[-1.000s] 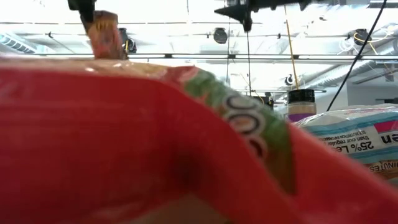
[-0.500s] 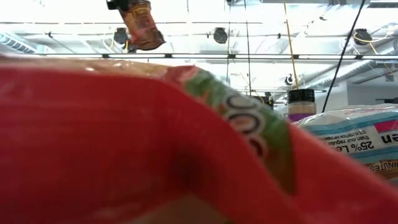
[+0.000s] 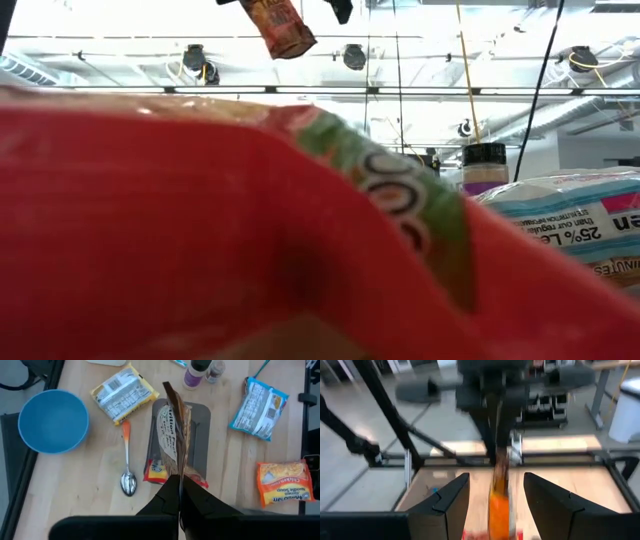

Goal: Pick & Place Food Item
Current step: Put the seasoning pack into the white bin

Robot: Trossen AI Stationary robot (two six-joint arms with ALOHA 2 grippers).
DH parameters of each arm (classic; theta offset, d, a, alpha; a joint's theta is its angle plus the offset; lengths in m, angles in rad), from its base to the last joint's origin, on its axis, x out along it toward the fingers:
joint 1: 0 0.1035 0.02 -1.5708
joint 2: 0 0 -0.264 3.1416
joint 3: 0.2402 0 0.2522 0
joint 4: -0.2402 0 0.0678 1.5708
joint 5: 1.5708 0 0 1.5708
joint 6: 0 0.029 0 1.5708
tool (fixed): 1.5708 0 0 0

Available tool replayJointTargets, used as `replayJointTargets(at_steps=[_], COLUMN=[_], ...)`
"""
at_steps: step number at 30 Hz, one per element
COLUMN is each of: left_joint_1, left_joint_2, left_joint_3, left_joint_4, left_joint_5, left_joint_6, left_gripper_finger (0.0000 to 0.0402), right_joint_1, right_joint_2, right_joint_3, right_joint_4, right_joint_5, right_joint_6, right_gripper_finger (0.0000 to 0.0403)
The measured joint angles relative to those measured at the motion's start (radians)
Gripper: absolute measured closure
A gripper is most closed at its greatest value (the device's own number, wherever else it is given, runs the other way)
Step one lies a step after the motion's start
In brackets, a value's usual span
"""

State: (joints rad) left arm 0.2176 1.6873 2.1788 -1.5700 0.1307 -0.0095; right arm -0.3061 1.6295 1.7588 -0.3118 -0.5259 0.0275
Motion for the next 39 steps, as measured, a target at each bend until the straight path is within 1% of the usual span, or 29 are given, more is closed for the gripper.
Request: replayJointTargets(at_steps=[1,8,13,23,36,39], left_joint_1=[0.0,0.0,0.0,0.0,-0.005,-0.005], left_joint_2=[0.001,0.002,0.002,0.002,0.002,0.002], left_joint_3=[0.0,-0.002,-0.002,-0.002,-0.003,-0.003], left_joint_4=[-0.001,-0.001,-0.001,-0.001,-0.001,-0.001], left_joint_5=[0.0,-0.015,-0.018,-0.025,-0.025,-0.025], left_joint_6=[0.0,-0.019,-0.025,-0.026,-0.027,-0.026], left_gripper_finger=[0.0399,0.04,0.0399,0.0398,0.0398,0.0399], right_joint_1=[0.0,0.009,0.036,0.047,0.047,0.046], right_joint_2=[0.009,0.053,0.052,0.061,0.068,0.068], right_joint_3=[0.001,0.001,0.0,0.0,0.0,0.0], right_joint_4=[0.03,0.094,0.156,0.17,0.172,0.165], right_joint_5=[-0.001,-0.003,-0.004,0.005,0.157,0.156], right_joint_6=[0.011,0.07,0.083,0.095,0.066,0.078], right_gripper_finger=[0.0222,0.0222,0.0222,0.0222,0.0222,0.0222])
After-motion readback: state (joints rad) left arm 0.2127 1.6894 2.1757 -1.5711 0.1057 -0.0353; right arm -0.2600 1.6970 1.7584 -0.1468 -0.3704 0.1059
